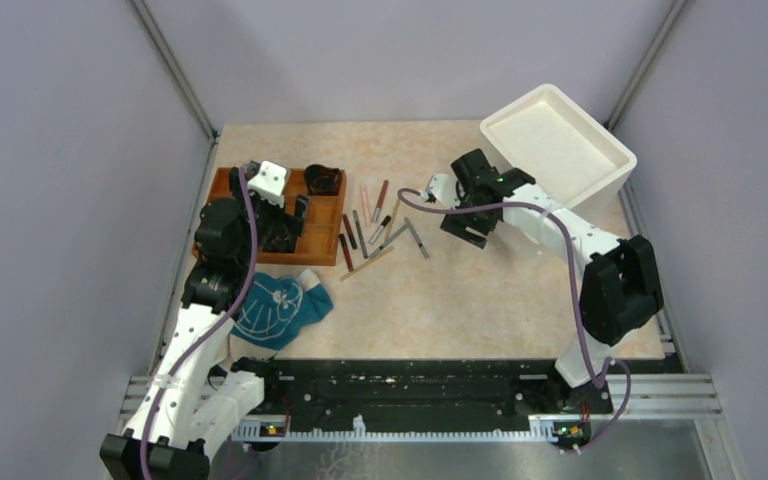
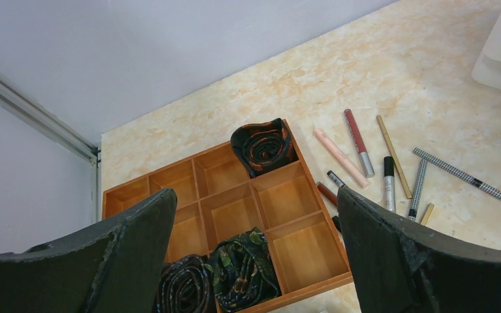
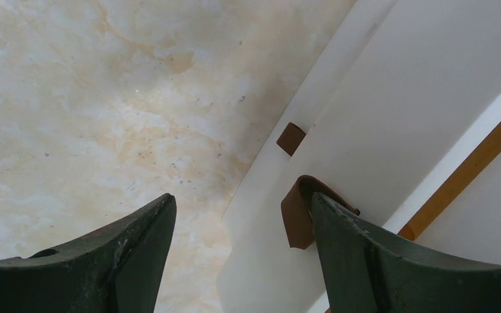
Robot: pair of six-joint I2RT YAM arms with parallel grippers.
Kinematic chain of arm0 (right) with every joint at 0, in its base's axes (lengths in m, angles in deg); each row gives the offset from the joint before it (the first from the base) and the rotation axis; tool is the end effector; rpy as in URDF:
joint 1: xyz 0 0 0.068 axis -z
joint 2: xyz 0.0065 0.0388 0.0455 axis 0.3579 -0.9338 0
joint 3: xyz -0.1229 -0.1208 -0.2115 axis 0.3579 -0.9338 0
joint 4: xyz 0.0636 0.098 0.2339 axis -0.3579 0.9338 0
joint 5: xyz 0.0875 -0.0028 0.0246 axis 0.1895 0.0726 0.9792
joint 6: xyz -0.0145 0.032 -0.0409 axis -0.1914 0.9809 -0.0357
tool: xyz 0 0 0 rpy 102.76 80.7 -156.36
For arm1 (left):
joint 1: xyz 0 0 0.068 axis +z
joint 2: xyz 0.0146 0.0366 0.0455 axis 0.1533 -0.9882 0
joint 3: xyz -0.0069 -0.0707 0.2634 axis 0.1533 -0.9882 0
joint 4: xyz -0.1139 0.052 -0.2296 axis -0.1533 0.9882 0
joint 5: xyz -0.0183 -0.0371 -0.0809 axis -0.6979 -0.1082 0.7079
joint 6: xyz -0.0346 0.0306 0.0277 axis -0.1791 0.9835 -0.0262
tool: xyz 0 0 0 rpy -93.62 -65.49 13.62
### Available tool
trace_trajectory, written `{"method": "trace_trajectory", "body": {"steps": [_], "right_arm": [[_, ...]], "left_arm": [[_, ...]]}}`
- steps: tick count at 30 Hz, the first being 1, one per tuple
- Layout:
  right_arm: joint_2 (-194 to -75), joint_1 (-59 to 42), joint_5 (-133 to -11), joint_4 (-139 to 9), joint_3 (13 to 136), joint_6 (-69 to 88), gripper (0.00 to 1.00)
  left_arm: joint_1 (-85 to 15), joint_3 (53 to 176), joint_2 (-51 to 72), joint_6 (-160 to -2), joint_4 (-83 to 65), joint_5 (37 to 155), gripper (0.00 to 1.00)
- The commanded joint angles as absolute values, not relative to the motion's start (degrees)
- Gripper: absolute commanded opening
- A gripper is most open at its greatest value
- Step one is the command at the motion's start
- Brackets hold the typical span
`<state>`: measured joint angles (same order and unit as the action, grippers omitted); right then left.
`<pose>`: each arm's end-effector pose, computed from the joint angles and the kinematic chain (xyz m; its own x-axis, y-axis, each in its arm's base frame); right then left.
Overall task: Organize the makeup
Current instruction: Close the drawer in the storage box.
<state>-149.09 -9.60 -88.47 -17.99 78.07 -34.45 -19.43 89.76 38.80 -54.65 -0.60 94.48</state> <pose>0.3001 0.1710 0.2641 -0.3537 -0.8985 -0.2600 -0.8257 0.4305 -0.3644 0.1906 -0.0398 0.3578 -0.0227 0.2613 -0.9650 0.3115 0.9191 0.2415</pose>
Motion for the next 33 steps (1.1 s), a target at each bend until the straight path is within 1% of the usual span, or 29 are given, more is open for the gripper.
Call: {"method": "trace_trajectory", "body": {"steps": [1, 10, 19, 29, 33], "right_arm": [[-146.5, -7.0, -91.8, -17.5, 77.8, -35.5, 0.75], [-145.7, -6.0, -95.2, -18.2, 76.8, -37.6, 0.75], [-144.8, -6.1, -94.5, -17.5, 76.1, -39.5, 0.75], [-140.1, -12.8, -96.6, -18.6, 73.1, -38.5, 0.75], [-136.6, -13.3, -95.5, -19.6, 73.6, -36.2, 0.75]], "left_arm": [[-19.2, 91.1, 39.8, -54.8, -2.3, 94.4, 0.99], [-19.2, 91.0, 39.8, -54.8, -2.3, 94.4, 0.99], [-19.2, 91.0, 39.7, -54.8, -2.4, 94.4, 0.99], [-19.1, 91.0, 39.5, -54.8, -2.5, 95.2, 0.99], [-19.1, 91.2, 39.0, -54.8, -2.4, 98.6, 0.99]]}}
